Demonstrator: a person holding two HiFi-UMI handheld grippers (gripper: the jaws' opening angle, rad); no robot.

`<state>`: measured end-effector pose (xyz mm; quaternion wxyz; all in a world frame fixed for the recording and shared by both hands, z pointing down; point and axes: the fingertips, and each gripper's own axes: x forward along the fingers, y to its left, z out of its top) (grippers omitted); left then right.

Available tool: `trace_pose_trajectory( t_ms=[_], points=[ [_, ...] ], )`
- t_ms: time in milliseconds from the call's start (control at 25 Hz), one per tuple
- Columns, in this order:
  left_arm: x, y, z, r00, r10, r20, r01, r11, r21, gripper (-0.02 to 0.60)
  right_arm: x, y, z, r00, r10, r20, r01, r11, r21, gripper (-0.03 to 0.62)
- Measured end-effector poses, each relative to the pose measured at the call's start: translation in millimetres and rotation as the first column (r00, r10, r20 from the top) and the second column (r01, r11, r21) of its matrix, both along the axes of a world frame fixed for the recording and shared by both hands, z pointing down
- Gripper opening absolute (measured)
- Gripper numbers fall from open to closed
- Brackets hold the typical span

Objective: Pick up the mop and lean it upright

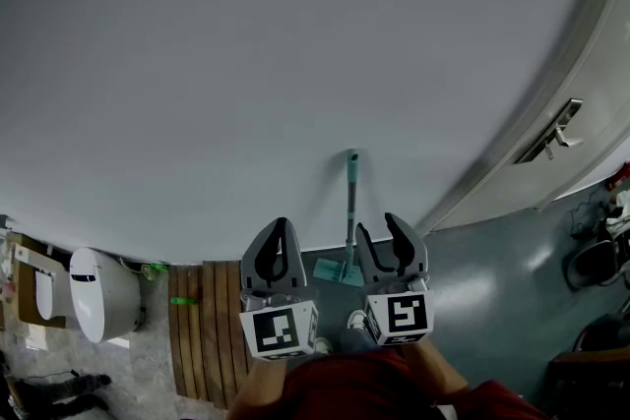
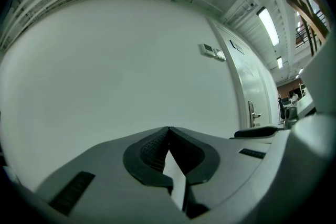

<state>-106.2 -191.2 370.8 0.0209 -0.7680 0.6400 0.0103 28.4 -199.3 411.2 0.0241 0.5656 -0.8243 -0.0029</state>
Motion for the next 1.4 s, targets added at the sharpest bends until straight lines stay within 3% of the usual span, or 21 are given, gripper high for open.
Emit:
trace_pose_trajectory(
  t_ms=[320, 560, 920, 1400],
  points=[
    [4.6, 1.3, -3.1, 0.999, 0.012, -0.029, -0.012, 1.0, 0.006, 0.014, 5.8, 10.0, -48.8, 0.999, -0.007, 0.053, 0.002, 0.996, 0.091, 0.152],
    [9.6, 1.6, -7.2, 0.999, 0.024, -0.028, -0.023, 1.0, 0.014, 0.014, 13.7, 10.0, -63.7, 0.999, 0.039, 0.02, -0.041, 0.996, 0.084, 0.037],
    [12.0, 7.6, -10.2, 0.999, 0.035, -0.011, -0.035, 0.999, 0.016, 0.014, 18.0, 13.6, -66.0, 0.997, 0.048, 0.058, -0.052, 0.996, 0.068, 0.018],
    [13.3, 8.2, -13.4, 0.999, 0.042, -0.017, -0.041, 0.999, 0.03, 0.014, 17.0, 13.0, -62.4, 0.998, 0.046, 0.036, -0.048, 0.997, 0.061, 0.018]
  ],
)
